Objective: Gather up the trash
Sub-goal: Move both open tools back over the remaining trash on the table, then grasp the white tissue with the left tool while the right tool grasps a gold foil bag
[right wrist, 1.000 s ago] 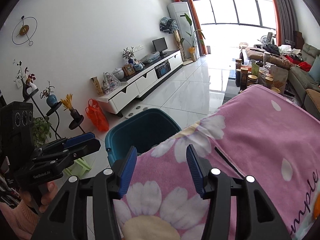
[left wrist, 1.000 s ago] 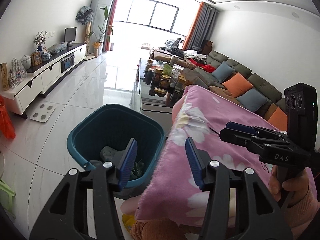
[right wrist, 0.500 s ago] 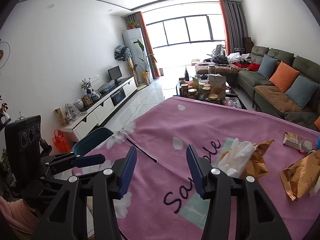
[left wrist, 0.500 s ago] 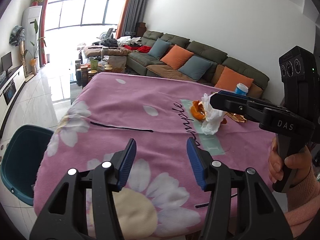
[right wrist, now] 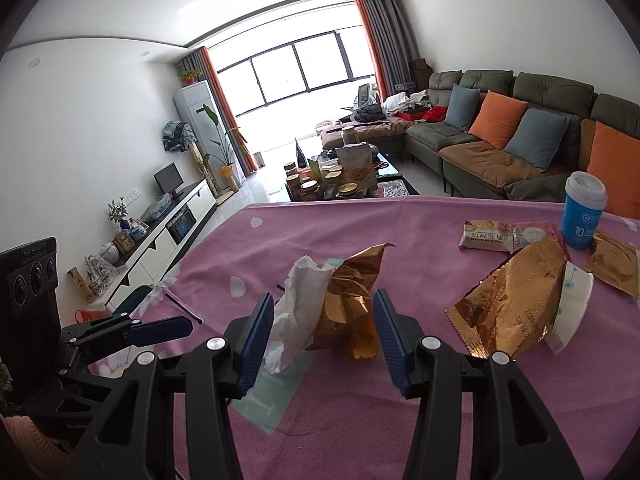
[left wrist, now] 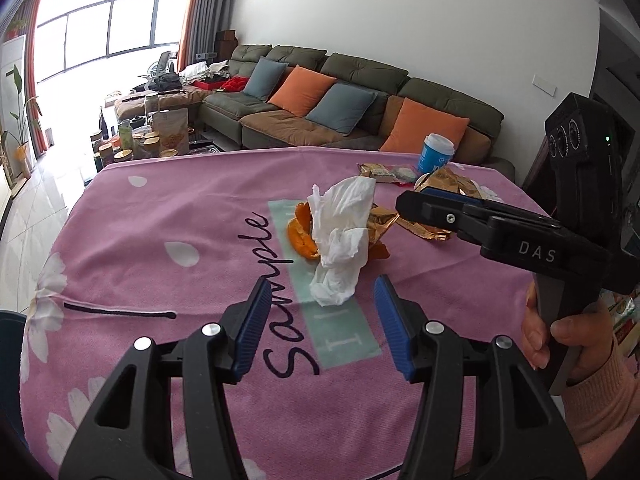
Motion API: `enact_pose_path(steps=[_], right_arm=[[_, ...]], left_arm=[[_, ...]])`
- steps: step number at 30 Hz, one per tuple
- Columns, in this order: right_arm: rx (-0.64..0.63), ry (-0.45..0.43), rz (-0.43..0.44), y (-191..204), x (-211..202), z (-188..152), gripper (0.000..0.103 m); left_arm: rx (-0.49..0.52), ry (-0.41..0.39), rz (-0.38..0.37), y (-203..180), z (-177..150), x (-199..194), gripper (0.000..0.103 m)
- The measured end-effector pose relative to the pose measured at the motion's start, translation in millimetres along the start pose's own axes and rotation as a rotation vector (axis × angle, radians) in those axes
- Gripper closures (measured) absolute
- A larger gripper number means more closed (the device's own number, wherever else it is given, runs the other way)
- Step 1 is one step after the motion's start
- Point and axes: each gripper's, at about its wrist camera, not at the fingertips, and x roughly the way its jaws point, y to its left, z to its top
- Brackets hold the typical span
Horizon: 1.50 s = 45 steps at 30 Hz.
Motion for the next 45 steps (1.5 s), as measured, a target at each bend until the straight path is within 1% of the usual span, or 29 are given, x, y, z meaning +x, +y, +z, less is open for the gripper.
enact_pose_path(steps=[4, 9, 12, 15, 17, 19, 20, 21, 23, 25, 28, 29, 31, 32, 33, 36, 40, 45], right_arm=[[0.033, 0.011, 0.0, -15, 9, -3, 0.054], [0.062, 0.003, 0.009, -30, 6, -9, 0.054], [0.068, -0.02, -0.031, -42, -5, -9, 0.054], [0.077, -0.055, -0.104, -59, -21, -6, 0.054], [0.088, -0.075, -0.158, -73, -31, -3, 0.054], [0.116, -0.079, -0.207, -92, -36, 2, 0.054], [0.135, -0.078, -0.218, -103, -37, 4, 0.053], [0.152, -0.075, -0.22, -112, -38, 6, 0.052], [0.176, -0.066, -0.23, -129, -35, 9, 0.051], [0.191, -0.041, -0.195, -142, -30, 12, 0.05], [0.204, -0.004, -0.149, -147, -16, 13, 0.05], [0.21, 0.012, -0.133, -148, -11, 13, 0.052], [0.228, 0.025, -0.11, -148, -6, 10, 0.06], [0.238, 0.031, -0.094, -149, -4, 9, 0.072], [0.247, 0.032, -0.085, -149, -4, 7, 0.078], [0.265, 0.03, -0.067, -148, -5, 4, 0.084], [0.271, -0.001, -0.056, -137, -14, 4, 0.086], [0.25, -0.04, -0.016, -110, -26, 6, 0.086]], left_arm=[[0.014, 0.025, 0.001, -11, 9, 16, 0.05], [0.018, 0.055, 0.026, -16, 21, 42, 0.049], [0.009, 0.067, 0.032, -16, 25, 54, 0.052], [-0.017, 0.084, 0.013, -11, 26, 63, 0.064], [-0.028, 0.091, 0.0, -10, 27, 67, 0.085], [-0.036, 0.093, -0.008, -10, 26, 67, 0.089], [-0.037, 0.091, -0.007, -10, 25, 66, 0.091], [-0.039, 0.089, -0.003, -10, 25, 65, 0.092], [-0.039, 0.079, 0.005, -10, 23, 60, 0.093], [-0.038, 0.072, 0.015, -10, 22, 54, 0.094], [-0.049, 0.062, 0.025, -7, 20, 44, 0.095], [-0.052, 0.057, 0.03, -7, 20, 40, 0.095], [-0.059, 0.047, 0.033, -6, 19, 32, 0.095], [-0.059, 0.039, 0.038, -5, 19, 27, 0.095], [-0.06, 0.032, 0.038, -4, 18, 22, 0.095], [-0.061, 0.014, 0.036, 0, 16, 8, 0.095], [-0.053, 0.005, 0.033, 10, 11, -8, 0.095], [-0.065, -0.01, 0.038, 26, -1, -31, 0.095]])
